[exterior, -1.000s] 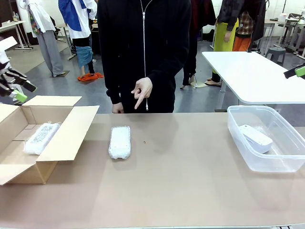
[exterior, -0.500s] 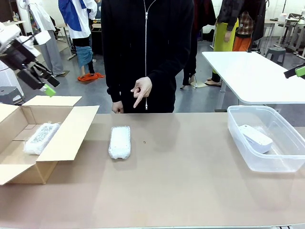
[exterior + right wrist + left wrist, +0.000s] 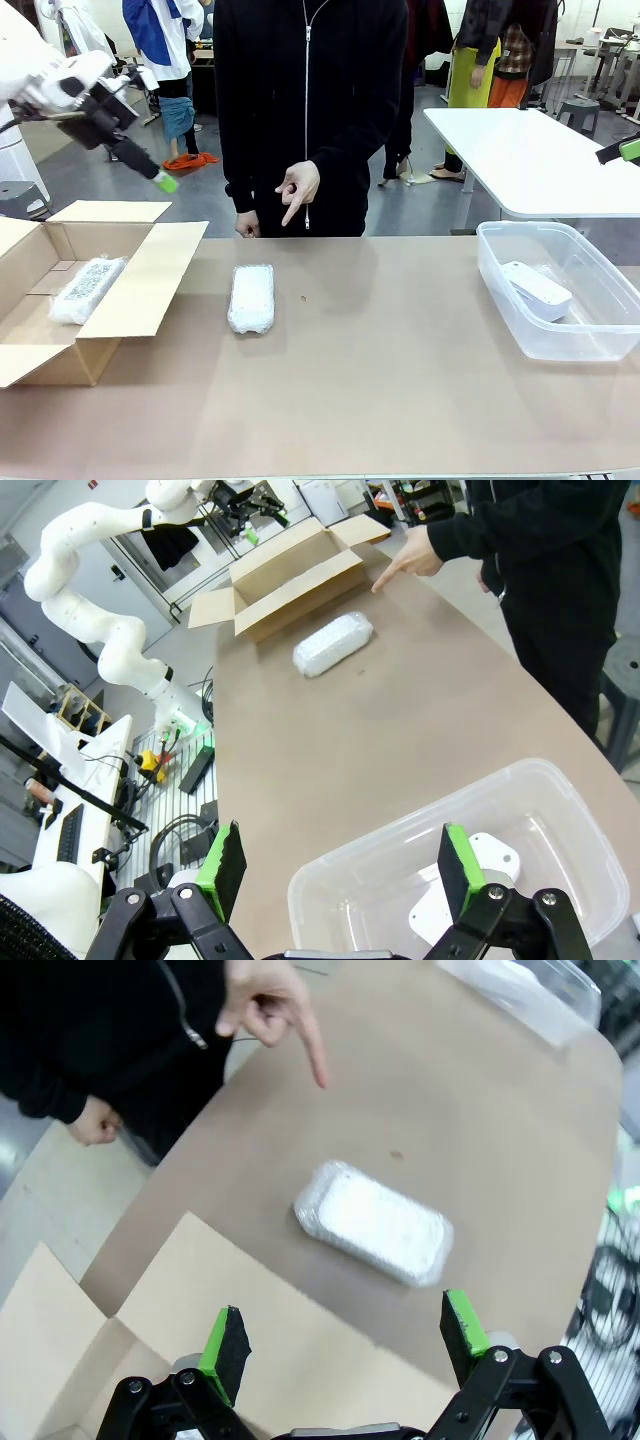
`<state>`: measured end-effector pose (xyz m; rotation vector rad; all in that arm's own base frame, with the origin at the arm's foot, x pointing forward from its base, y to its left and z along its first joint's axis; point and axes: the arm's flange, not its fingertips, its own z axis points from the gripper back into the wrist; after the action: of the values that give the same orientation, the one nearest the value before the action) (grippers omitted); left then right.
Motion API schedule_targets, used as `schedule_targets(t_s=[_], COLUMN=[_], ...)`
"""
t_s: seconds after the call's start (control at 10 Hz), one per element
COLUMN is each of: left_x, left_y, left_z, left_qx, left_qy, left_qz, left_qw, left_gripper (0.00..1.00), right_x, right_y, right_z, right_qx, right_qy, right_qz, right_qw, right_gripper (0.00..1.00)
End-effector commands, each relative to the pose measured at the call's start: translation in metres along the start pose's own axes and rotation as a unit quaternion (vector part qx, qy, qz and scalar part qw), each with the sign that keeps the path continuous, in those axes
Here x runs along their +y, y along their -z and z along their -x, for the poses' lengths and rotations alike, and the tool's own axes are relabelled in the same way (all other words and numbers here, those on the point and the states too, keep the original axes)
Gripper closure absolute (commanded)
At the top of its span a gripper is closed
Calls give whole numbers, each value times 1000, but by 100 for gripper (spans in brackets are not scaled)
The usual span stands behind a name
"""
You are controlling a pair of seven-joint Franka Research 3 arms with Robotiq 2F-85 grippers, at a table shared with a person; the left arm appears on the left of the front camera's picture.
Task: Separate and place wrapped and unwrapped clocks.
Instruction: Pick up the Digital clock indicated by the person.
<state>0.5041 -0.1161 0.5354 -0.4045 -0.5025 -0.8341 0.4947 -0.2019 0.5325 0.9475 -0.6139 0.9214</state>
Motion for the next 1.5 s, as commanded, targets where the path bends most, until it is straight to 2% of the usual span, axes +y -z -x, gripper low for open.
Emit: schedule_targets(t_s=[0.0, 0.3, 0.6, 0.8, 0.9, 1.2, 1.4], left_x=[-23, -37, -27, -16, -14, -22, -40], left_y=[27, 77, 144, 173, 186, 221, 226], left_z=[-20, -54, -75, -75, -74, -62, -54], left_qx=[24, 53, 95, 119, 140, 188, 200], left_qy=[-78, -132, -223, -276, -288, -328, -328], left_qz=[-16, 4, -4, -21, -64, -112, -124], left_qw=[997, 990, 970, 954, 945, 919, 915], left_gripper=[0, 0, 0, 0, 0, 0, 0], right_x=[0, 0, 0, 0, 0, 0, 0], right_y=[0, 0, 0, 0, 0, 0, 0], right_z=[-1, -1, -1, -1, -1, -1, -1], right_qx=[-1, -1, -1, -1, -1, -1, -1], right_qy=[0, 0, 0, 0, 0, 0, 0], right_qz=[-4, -4, -4, -4, -4, -4, -4], right_qw=[1000, 1000, 1000, 1000, 1000, 1000, 1000], right_gripper=[0, 0, 0, 0, 0, 0, 0])
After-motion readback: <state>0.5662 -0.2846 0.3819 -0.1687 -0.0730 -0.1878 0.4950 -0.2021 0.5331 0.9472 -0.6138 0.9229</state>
